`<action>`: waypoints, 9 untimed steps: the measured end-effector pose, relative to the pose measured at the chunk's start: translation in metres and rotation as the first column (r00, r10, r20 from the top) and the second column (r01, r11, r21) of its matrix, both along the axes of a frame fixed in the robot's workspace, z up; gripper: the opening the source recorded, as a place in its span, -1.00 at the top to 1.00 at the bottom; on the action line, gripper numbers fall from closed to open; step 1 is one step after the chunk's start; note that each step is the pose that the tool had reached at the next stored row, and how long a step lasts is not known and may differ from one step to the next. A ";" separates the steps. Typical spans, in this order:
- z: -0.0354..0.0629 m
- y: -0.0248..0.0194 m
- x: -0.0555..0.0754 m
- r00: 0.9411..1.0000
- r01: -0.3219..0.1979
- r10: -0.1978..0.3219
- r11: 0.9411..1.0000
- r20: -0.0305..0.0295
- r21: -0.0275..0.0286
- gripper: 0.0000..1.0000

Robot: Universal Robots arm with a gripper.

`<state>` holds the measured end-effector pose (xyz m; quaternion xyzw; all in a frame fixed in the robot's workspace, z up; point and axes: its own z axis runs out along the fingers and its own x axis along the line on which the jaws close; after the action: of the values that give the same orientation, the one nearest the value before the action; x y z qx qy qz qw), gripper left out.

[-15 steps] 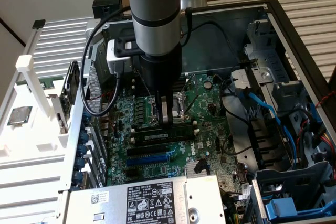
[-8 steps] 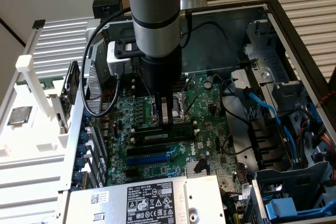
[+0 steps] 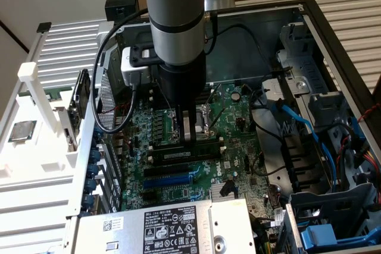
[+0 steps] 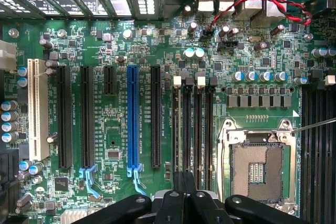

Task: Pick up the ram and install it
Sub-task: 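Press down the ram until it locks into place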

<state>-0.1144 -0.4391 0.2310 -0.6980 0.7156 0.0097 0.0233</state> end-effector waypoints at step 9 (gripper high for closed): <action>0.0013 -0.0011 0.000 1.000 0.000 0.000 1.000 0.000 0.000 0.80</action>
<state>-0.1146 -0.4402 0.2323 -0.6981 0.7156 0.0097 0.0231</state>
